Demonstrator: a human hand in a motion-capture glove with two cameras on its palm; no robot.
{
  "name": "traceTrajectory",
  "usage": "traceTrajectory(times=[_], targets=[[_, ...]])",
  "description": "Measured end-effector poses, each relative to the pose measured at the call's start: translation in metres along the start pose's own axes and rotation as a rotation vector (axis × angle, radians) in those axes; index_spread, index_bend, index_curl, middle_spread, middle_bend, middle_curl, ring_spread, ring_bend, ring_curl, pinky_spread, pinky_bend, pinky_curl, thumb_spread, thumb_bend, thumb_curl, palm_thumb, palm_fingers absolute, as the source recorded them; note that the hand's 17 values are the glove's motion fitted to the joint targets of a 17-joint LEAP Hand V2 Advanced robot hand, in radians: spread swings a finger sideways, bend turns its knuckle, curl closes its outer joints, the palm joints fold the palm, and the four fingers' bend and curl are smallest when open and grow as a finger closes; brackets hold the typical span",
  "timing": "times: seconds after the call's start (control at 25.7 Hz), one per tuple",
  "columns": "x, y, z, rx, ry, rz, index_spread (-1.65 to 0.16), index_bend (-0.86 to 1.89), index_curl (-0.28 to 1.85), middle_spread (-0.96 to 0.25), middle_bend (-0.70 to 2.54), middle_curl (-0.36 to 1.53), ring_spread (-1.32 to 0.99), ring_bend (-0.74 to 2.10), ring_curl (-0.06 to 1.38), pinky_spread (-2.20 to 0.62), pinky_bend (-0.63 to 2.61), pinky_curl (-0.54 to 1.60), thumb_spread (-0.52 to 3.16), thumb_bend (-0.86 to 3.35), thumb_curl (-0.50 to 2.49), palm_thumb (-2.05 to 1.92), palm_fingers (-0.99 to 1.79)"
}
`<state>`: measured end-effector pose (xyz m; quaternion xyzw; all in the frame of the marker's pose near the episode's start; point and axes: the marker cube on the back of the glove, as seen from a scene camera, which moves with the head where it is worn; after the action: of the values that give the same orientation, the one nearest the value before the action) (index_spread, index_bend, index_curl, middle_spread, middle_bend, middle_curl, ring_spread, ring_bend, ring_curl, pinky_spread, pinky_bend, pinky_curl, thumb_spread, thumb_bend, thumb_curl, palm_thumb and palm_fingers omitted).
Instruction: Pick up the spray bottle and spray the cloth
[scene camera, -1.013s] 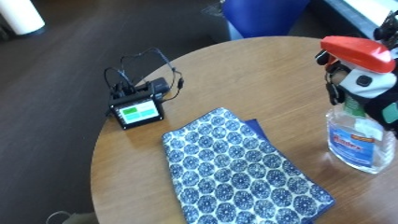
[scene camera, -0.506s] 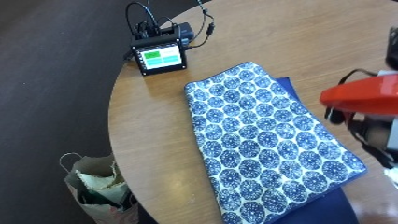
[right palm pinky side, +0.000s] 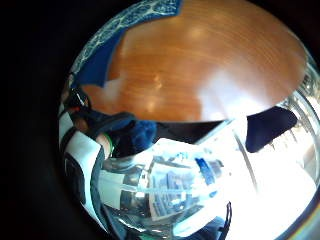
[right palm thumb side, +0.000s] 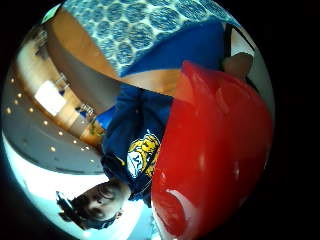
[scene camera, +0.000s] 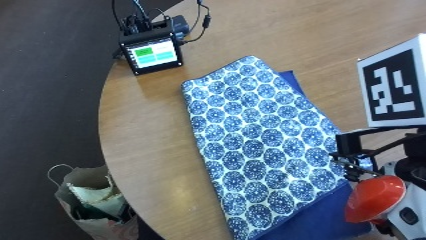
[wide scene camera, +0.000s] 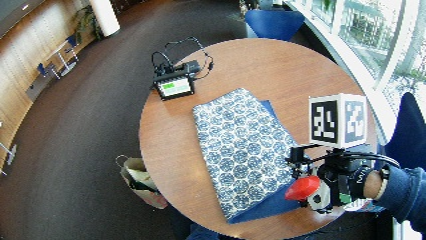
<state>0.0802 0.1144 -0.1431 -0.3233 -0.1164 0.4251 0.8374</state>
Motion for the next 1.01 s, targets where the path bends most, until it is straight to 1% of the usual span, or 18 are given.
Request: traceTrajectory(times=[0.12, 0.27, 0.7, 1.01], targets=[[0.002, -0.004, -0.005, -0.068, 0.156, 0.088, -0.29, 0.12, 0.30, -0.18, 0.76, 0.54, -0.23, 0.79, 0.48, -0.32, 0.52, 0.41, 0.44, -0.02, 0.76, 1.04, 1.29], [-0.001, 0.000, -0.012, -0.077, 0.242, 0.136, -0.29, 0.12, 0.30, -0.18, 0.76, 0.54, -0.23, 0.78, 0.48, -0.32, 0.52, 0.41, 0.44, -0.02, 0.77, 1.04, 1.29], [0.013, 0.004, 0.002, -0.130, 0.247, 0.194, -0.28, 0.13, 0.31, -0.18, 0.75, 0.54, -0.24, 0.77, 0.48, -0.32, 0.51, 0.40, 0.43, -0.03, 0.79, 1.04, 1.29], [0.019, 0.001, 0.015, -0.188, 0.244, 0.207, -0.29, 0.12, 0.31, -0.19, 0.75, 0.54, -0.24, 0.77, 0.48, -0.32, 0.52, 0.41, 0.41, -0.03, 0.80, 1.03, 1.29]])
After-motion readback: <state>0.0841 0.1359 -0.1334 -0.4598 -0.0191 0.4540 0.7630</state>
